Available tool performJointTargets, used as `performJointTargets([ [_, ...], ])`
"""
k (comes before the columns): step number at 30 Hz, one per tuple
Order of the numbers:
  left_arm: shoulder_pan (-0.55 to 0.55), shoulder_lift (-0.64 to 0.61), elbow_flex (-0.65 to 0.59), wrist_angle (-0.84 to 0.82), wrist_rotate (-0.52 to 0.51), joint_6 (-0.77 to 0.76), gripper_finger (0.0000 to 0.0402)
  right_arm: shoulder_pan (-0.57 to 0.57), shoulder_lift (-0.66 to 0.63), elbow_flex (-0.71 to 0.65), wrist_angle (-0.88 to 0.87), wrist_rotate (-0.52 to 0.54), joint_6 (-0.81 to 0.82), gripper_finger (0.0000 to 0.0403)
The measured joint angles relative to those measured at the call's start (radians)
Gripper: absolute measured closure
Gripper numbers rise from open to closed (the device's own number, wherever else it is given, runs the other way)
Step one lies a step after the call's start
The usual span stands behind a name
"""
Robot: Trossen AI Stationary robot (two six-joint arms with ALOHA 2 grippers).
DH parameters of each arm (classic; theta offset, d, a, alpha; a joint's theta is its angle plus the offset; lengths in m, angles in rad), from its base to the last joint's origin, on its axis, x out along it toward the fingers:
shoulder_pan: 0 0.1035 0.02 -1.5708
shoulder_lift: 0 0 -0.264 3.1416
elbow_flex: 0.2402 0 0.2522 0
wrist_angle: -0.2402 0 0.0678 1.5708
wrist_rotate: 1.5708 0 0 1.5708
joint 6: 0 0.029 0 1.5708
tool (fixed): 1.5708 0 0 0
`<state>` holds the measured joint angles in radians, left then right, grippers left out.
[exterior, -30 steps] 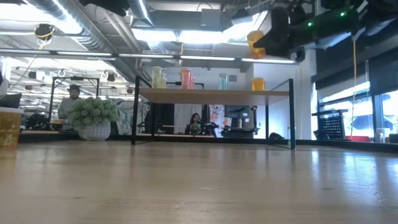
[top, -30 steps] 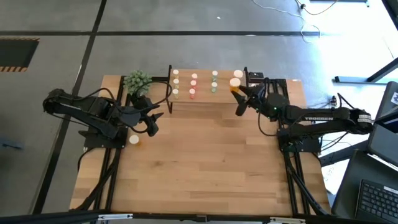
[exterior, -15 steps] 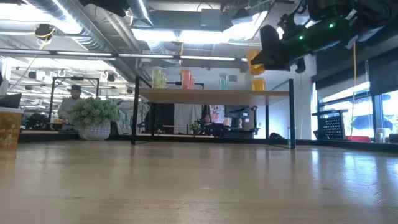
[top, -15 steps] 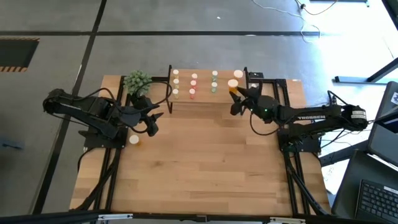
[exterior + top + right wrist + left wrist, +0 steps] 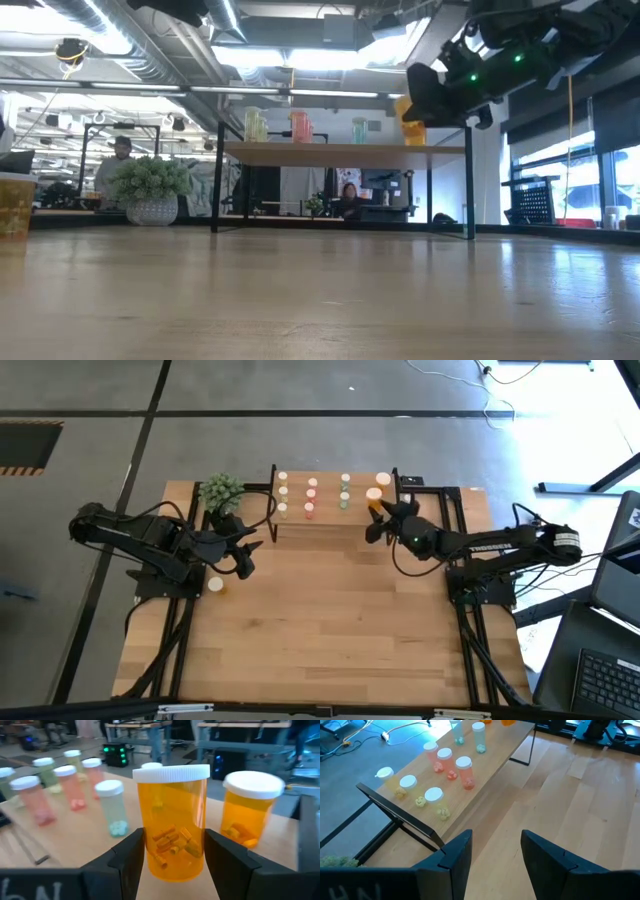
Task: Pick and place medicine bottles onto shelf by color
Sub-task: Put the right orange pill bottle on the shelf aligned with the other orange pill bottle
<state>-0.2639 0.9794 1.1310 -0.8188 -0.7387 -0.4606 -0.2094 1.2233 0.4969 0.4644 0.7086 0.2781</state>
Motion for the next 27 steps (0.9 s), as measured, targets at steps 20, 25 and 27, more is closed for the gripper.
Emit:
performJointTargets([
  [20, 0.012, 0.005, 0.0, 0.173, -0.001, -0.049, 0.0237, 0.012, 0.004, -0.004, -0.001, 0.041, -0.041, 0.0207],
  [25, 0.081, 0.021, 0.0, 0.275, 0.036, 0.09, 0.0237, 0.012, 0.004, -0.004, 0.008, -0.018, -0.057, 0.0207],
  [27, 0.135, 0.035, -0.001, 0.32, 0.097, 0.167, 0.0237, 0.012, 0.004, -0.005, 0.011, -0.031, -0.072, 0.0207],
])
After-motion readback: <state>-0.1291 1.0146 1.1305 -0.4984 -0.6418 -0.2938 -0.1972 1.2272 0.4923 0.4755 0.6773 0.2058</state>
